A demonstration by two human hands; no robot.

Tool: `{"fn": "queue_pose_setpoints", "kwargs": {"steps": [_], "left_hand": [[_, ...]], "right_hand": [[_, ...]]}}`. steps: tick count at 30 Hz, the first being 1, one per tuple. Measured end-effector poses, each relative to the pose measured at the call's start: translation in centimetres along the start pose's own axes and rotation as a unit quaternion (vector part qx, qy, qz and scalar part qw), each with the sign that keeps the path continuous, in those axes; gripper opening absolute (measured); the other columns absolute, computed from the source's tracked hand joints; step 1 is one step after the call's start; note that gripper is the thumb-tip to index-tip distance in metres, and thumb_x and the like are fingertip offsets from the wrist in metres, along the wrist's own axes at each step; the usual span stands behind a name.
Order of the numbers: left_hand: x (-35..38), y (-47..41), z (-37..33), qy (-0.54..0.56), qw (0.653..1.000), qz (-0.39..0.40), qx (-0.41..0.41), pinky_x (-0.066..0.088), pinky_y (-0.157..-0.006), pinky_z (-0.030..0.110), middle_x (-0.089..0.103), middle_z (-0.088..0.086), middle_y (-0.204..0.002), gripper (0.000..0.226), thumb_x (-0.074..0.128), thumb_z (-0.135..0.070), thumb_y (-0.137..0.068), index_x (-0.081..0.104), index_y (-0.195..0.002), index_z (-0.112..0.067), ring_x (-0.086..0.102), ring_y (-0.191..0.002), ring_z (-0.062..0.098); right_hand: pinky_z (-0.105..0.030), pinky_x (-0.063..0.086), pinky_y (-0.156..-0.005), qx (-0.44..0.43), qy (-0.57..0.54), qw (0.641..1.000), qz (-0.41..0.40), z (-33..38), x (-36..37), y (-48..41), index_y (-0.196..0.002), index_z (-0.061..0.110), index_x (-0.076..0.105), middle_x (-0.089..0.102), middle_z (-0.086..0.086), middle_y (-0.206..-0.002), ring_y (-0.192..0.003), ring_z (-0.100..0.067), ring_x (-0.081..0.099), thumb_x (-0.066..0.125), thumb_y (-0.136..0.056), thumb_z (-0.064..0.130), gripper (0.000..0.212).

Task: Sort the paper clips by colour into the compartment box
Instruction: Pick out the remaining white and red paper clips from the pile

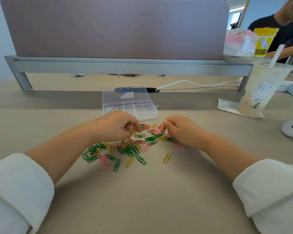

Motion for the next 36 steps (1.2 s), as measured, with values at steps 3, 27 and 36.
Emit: {"fn": "queue_pose_setpoints", "kwargs": {"steps": [3,27,36], "left_hand": [[0.4,0.0,-0.1,-0.031,0.999,0.021,0.010,0.030,-0.053,0.016,0.037,-0.009,-0.058,0.016,0.063,-0.028,-0.086,0.065,-0.100,-0.034,0.038,-0.054,0.004],[0.8,-0.1,0.3,-0.061,0.996,0.061,-0.032,0.036,-0.057,0.024,0.050,0.000,-0.077,0.020,0.032,-0.032,-0.099,0.037,-0.083,-0.021,0.041,-0.064,0.012],[1.8,-0.5,-0.6,0.081,0.997,0.001,0.009,0.038,-0.050,0.008,0.058,-0.004,-0.074,0.024,0.028,-0.021,-0.100,0.038,-0.116,-0.035,0.049,-0.060,0.003]], "right_hand": [[-0.038,0.050,-0.072,0.010,-0.026,1.000,0.000,-0.1,0.3,-0.1,-0.086,0.024,0.059,0.049,-0.002,-0.060,-0.062,-0.025,0.052,0.031,-0.100,0.018,0.032],[-0.022,0.035,-0.037,0.008,-0.032,0.999,0.017,0.4,0.4,0.3,-0.090,0.014,0.059,0.045,0.000,-0.057,-0.036,-0.013,0.037,0.027,-0.094,0.004,0.034],[-0.030,0.031,-0.058,0.014,0.039,0.998,-0.057,0.0,-0.3,-0.6,-0.057,0.013,0.038,0.044,-0.004,-0.062,-0.058,-0.016,0.038,0.028,-0.100,0.035,0.050]]}}
Point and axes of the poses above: each hand's wrist, its own y-axis away from the middle knuckle, its own x-axis out of the palm, z = x × y, the point moved 3 cm from there along -y, towards the middle knuckle
